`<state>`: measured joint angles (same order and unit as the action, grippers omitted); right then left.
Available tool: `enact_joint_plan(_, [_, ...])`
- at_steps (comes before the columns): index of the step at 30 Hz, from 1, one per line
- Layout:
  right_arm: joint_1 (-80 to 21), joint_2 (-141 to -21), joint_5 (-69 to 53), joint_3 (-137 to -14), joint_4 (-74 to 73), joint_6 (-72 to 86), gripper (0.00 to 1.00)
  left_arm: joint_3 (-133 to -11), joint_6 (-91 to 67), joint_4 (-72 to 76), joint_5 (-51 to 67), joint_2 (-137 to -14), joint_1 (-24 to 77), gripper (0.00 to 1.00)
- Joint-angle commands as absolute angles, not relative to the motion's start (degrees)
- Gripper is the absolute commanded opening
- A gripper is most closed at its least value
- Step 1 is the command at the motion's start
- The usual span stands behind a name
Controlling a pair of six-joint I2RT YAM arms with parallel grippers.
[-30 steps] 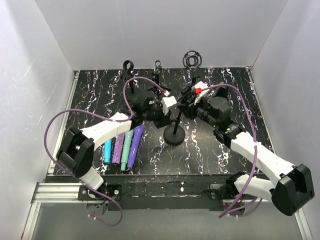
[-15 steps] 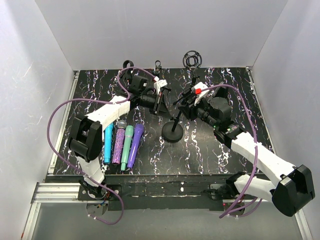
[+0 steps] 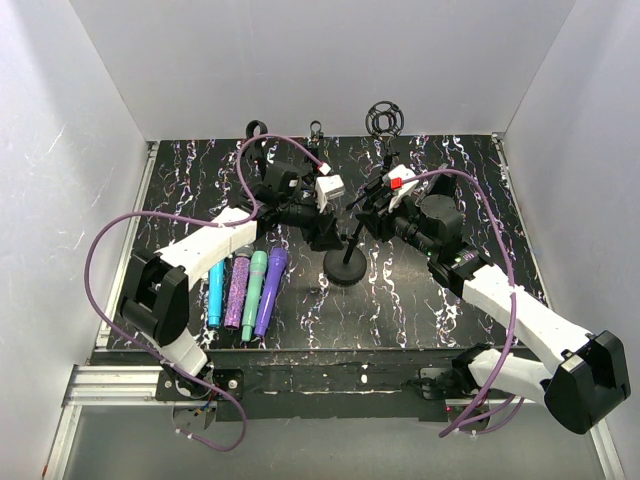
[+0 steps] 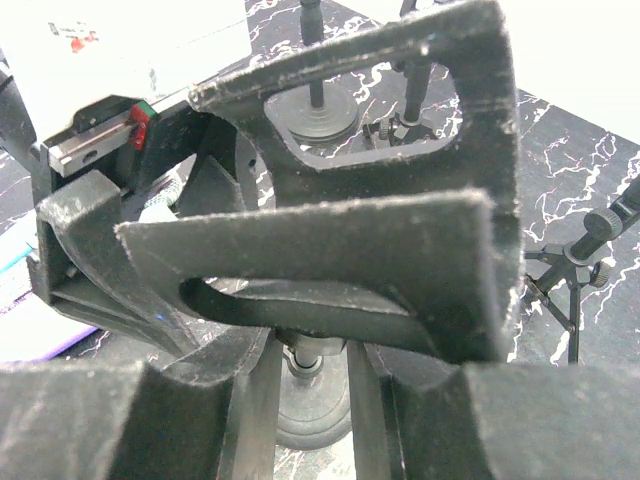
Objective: Remove the microphone from the stand
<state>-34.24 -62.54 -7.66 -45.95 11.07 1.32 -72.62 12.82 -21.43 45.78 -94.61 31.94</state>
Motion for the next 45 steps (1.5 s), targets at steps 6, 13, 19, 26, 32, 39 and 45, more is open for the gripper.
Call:
enact_joint_plan(6, [-34.37,-62.31,-8.26,-45.26,9.05,1.41,0.01,-72.68,15.65,-12.39,41.31,-95.36,33.66,0.49])
enact_joint_plan(13, [-34.45,-62.49,-8.0,-45.26,9.05,1.41,0.01,-72.95,15.47,-15.29,41.66,-96.5,33.75,0.4])
enact_joint_plan(19, [-34.45,-62.31,-8.17,-45.09,8.7,1.41,0.01,-73.74,9.86,-14.15,44.29,-97.47,33.75,0.24])
enact_joint_plan(26, [-34.37,-62.05,-8.35,-45.35,7.65,1.58,0.01,-83.03,1.07,-27.12,59.39,-103.08,33.31,0.0])
enact_joint_plan(32, [-34.36,-61.09,-8.7,-45.0,6.68,2.11,0.01,-101.04,-3.61,-57.78,64.94,-115.99,31.82,0.0])
enact_joint_plan(39, [-34.28,-61.08,-9.49,-44.38,7.03,2.28,0.01,-95.38,-15.27,-57.05,64.6,-113.3,30.24,0.0])
enact_joint_plan(45, [-34.28,-61.96,-9.76,-45.26,7.47,1.85,0.01,-89.38,-21.38,-54.23,64.61,-110.84,27.77,0.23])
